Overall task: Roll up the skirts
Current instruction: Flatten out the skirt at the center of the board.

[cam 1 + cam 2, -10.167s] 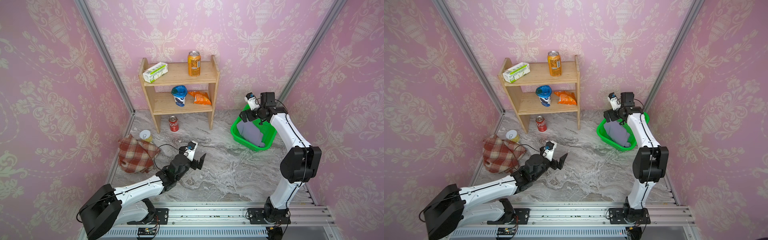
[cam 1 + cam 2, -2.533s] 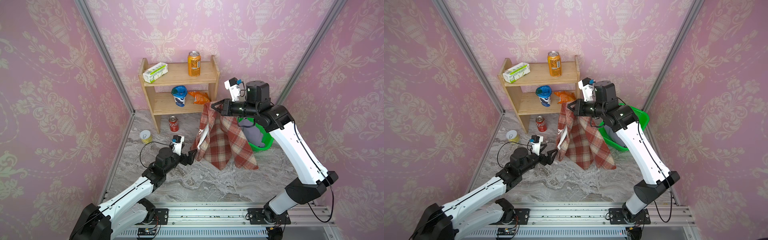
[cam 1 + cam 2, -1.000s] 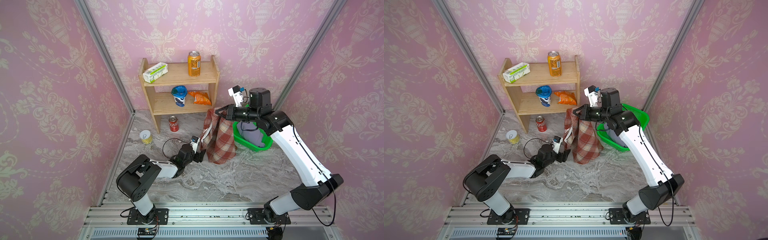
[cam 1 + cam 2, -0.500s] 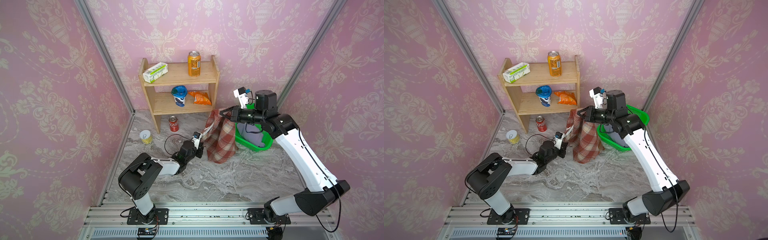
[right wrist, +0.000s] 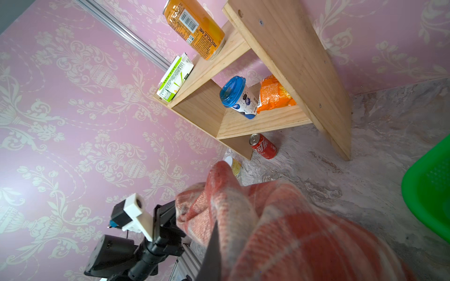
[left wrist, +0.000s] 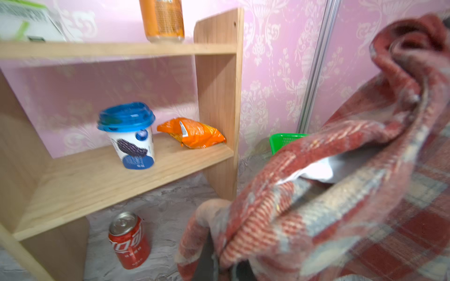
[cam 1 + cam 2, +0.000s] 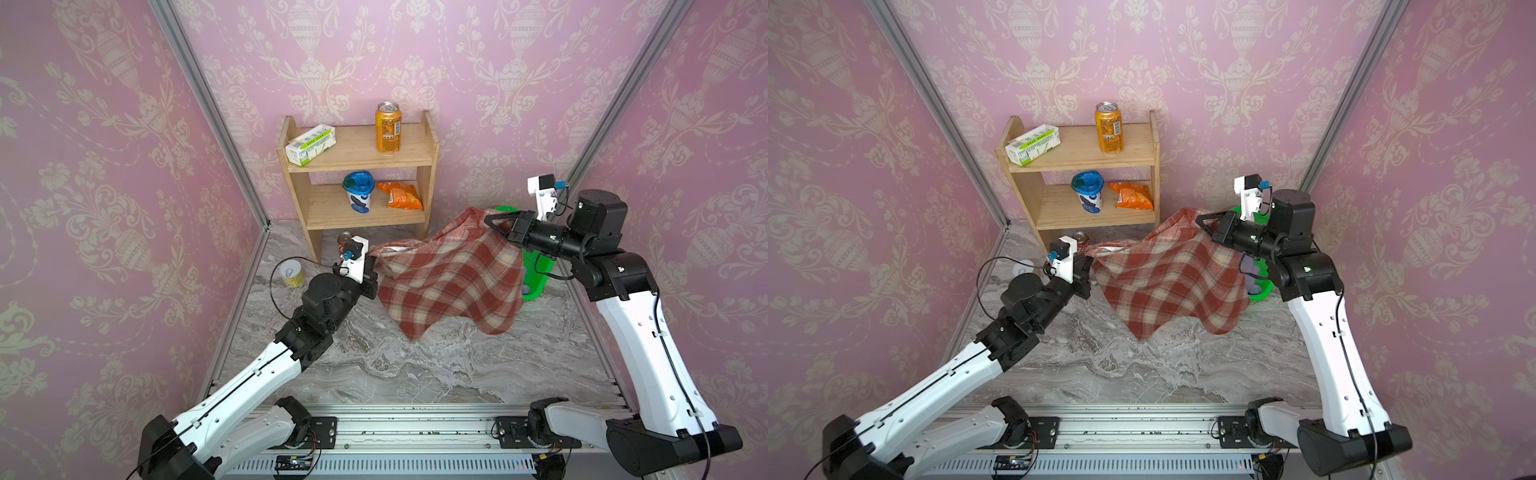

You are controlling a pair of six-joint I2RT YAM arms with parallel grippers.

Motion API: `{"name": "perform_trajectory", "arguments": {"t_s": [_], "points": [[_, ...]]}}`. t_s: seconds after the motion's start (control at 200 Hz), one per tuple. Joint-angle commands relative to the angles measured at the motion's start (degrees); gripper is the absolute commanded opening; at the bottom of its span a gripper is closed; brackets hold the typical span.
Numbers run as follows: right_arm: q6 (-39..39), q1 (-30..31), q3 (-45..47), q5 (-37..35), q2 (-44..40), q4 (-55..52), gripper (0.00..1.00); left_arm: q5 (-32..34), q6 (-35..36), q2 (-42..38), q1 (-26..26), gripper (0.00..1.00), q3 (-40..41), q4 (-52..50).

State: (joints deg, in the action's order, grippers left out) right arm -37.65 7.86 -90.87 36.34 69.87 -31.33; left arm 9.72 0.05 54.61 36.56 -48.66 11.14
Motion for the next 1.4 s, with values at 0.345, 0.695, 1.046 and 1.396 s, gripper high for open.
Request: {"name": "perform_trajectory", "arguments": {"t_s": [0.345, 0.695, 1.046, 1.396], "points": [[-8.7, -0.9, -2.8, 7.3, 13.0, 18.0, 0.00, 5.7, 14.0, 10.9, -4.4, 0.00, -20.8, -10.0], [-6.8, -0.8, -12.3, 12.3, 18.1, 17.2, 0.00, 5.7, 16.6, 11.7, -6.8, 0.00, -33.9, -18.5], [1.5, 5.2, 35.5, 6.2, -8.3, 19.8, 0.07, 8.8, -13.6, -19.5, -6.1, 0.18, 9.0, -18.2], [-2.4, 6.3, 56.0, -7.0, -34.6, 12.8, 0.95, 3.1, -24.3, -28.2, -5.4, 0.52, 19.1, -17.9]]}}
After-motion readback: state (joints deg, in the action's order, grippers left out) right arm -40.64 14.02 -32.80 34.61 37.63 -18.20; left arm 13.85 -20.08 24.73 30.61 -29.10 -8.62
